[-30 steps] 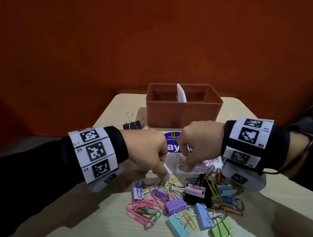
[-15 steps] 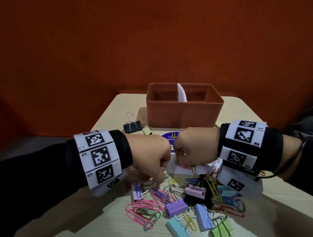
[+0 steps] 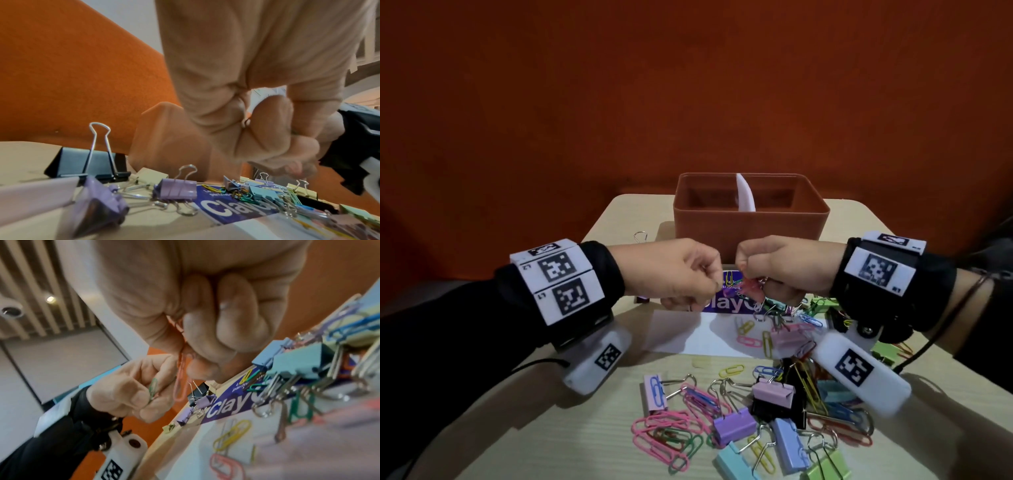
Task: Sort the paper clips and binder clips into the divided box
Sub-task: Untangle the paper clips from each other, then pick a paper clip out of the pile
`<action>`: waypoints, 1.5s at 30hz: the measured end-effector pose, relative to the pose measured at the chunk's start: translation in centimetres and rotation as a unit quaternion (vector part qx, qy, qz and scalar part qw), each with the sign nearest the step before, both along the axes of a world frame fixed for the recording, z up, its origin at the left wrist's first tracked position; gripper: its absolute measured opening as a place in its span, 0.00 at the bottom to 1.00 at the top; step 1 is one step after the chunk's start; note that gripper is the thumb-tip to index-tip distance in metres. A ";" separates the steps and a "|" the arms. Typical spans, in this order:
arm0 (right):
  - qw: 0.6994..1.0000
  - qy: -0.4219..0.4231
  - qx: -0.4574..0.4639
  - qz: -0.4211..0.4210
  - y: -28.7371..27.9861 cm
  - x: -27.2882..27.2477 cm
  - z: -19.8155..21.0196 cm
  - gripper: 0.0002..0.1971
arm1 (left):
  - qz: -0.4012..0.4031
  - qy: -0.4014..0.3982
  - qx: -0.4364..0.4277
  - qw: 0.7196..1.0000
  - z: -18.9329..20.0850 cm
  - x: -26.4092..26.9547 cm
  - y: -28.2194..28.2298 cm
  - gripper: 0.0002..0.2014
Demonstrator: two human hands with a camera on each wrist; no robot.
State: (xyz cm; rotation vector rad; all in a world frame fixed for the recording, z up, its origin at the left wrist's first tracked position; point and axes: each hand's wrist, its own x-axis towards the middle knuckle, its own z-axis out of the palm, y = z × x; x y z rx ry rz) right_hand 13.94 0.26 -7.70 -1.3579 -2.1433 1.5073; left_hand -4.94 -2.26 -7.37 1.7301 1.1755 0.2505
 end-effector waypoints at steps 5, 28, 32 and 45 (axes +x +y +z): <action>0.992 0.106 -0.054 -0.029 0.3 0.3 -0.1 0.09 | -0.017 0.042 0.013 0.999 -0.2 0.8 0.3 0.15; 0.992 -0.040 0.115 -0.041 0.8 2.8 0.6 0.13 | -0.121 0.337 0.307 0.882 -0.6 5.3 0.0 0.15; 0.989 -0.061 0.126 -0.038 0.6 2.8 0.2 0.11 | -0.124 0.335 0.335 0.872 -0.5 5.6 -0.2 0.09; 0.962 -0.037 0.246 -0.108 1.8 2.6 3.1 0.10 | -0.042 0.263 0.326 0.907 2.1 3.3 1.5 0.09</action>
